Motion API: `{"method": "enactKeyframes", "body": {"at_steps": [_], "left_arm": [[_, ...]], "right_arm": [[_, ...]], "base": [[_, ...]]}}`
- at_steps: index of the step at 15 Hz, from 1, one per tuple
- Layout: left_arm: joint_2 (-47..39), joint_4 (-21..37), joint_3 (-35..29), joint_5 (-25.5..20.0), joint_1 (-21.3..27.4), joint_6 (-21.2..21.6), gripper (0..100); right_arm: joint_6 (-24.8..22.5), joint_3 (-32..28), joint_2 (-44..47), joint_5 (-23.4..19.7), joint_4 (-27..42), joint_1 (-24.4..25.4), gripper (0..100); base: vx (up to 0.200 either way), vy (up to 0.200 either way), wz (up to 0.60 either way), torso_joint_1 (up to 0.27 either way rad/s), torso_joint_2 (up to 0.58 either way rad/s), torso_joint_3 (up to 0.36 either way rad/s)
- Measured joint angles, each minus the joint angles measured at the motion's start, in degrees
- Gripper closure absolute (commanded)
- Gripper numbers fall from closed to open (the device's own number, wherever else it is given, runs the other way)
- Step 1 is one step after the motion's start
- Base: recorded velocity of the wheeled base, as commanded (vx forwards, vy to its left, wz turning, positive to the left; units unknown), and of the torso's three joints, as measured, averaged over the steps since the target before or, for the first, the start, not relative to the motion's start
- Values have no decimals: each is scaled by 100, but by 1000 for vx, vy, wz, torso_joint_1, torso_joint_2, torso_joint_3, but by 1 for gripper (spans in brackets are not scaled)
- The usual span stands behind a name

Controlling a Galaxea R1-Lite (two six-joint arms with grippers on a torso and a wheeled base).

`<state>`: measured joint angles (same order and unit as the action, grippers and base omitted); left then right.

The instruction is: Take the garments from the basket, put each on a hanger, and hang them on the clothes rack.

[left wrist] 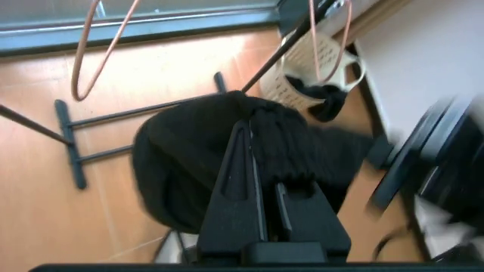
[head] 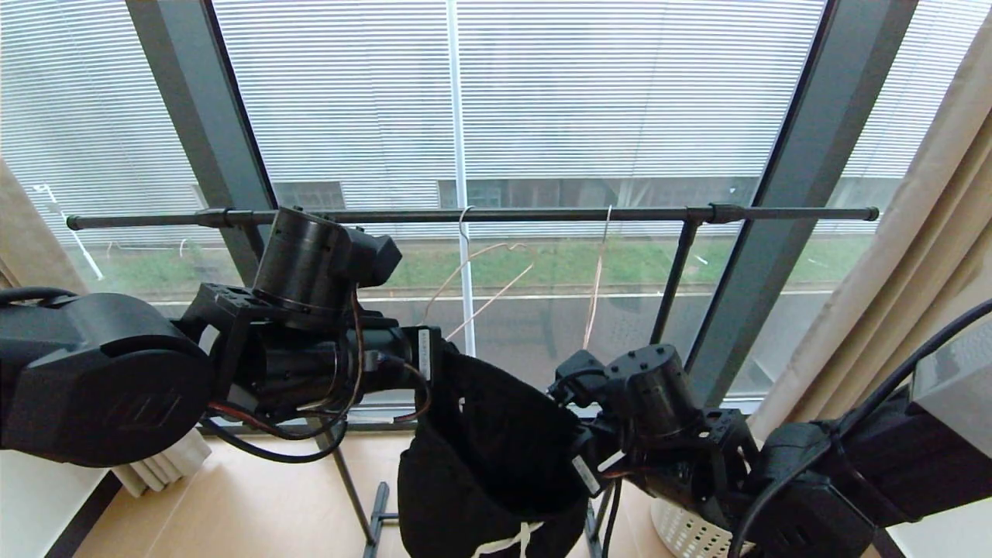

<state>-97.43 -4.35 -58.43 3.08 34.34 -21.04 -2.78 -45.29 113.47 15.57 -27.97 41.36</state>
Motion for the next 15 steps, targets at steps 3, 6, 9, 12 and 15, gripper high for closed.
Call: {"method": "enactKeyframes", "body": {"at_steps": [3, 6, 9, 12, 15], "left_arm": [[46, -5, 212, -327, -289, 599, 100], [49, -7, 422, -705, -557, 1645, 100], [-54, -18, 438, -845, -752, 2104, 100], [-183, -27, 334, -887, -879, 2221, 100], [-277, -235, 210, -1425, -1058, 2226, 100]], "right_arm": [[-17, -190, -269, 13, 51, -496, 100], [-20, -542, -540, 183, 167, -664, 100], [-20, -1050, -755, 859, 605, -683, 100], [-20, -1508, -1028, 1536, 1176, -575, 100], [21, -1788, -1389, 2108, 1875, -352, 100]], "base": [[0, 0, 0, 0, 0, 0], [0, 0, 0, 0, 0, 0], [0, 0, 0, 0, 0, 0], [0, 0, 0, 0, 0, 0], [0, 0, 0, 0, 0, 0]]}}
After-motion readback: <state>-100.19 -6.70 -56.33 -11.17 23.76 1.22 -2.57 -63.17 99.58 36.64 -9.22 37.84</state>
